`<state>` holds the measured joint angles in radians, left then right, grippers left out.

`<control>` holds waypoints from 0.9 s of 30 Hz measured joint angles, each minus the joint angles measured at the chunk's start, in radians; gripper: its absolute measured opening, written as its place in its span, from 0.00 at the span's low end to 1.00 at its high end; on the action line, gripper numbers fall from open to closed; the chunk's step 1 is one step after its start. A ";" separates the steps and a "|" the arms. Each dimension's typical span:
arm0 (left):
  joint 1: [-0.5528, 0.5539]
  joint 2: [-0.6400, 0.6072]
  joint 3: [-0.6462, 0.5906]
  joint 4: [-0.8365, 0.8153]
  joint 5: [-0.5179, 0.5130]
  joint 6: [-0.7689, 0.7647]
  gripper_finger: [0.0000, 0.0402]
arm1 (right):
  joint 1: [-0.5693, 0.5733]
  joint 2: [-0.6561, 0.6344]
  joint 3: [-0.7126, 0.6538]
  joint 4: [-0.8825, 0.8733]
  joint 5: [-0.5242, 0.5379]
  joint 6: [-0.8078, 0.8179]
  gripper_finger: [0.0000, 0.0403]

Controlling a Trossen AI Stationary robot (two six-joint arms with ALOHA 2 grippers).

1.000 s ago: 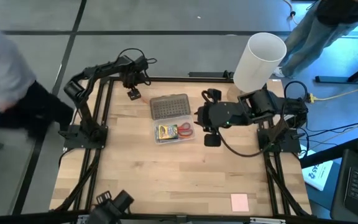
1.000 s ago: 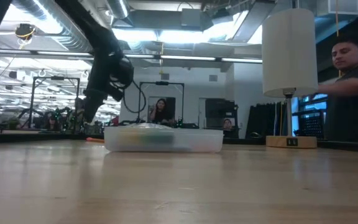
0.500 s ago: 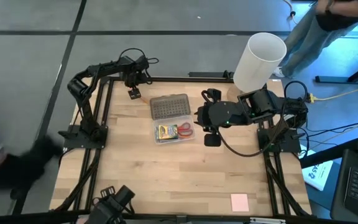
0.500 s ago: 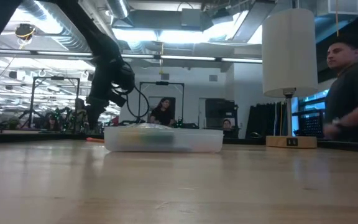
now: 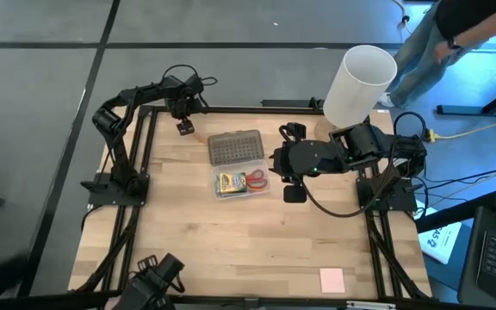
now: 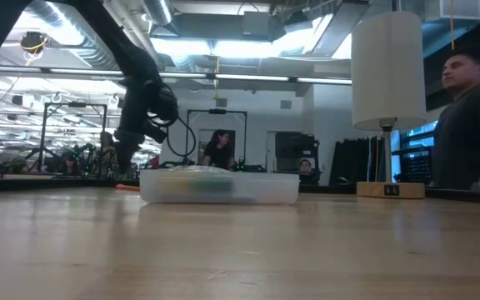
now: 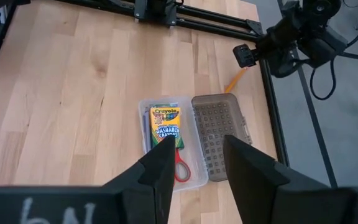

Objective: Pack school essentials
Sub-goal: Put the orange pencil into the black supply box

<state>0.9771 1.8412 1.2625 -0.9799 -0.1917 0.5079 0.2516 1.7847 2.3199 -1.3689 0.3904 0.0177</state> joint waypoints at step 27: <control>0.002 0.039 -0.085 0.143 -0.024 0.157 0.67 | 0.000 0.000 0.000 0.000 0.027 -0.001 0.34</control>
<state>0.9796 1.8801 1.1770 -0.8369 -0.2161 0.6647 0.2520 1.7847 2.3199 -1.3689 0.4179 0.0170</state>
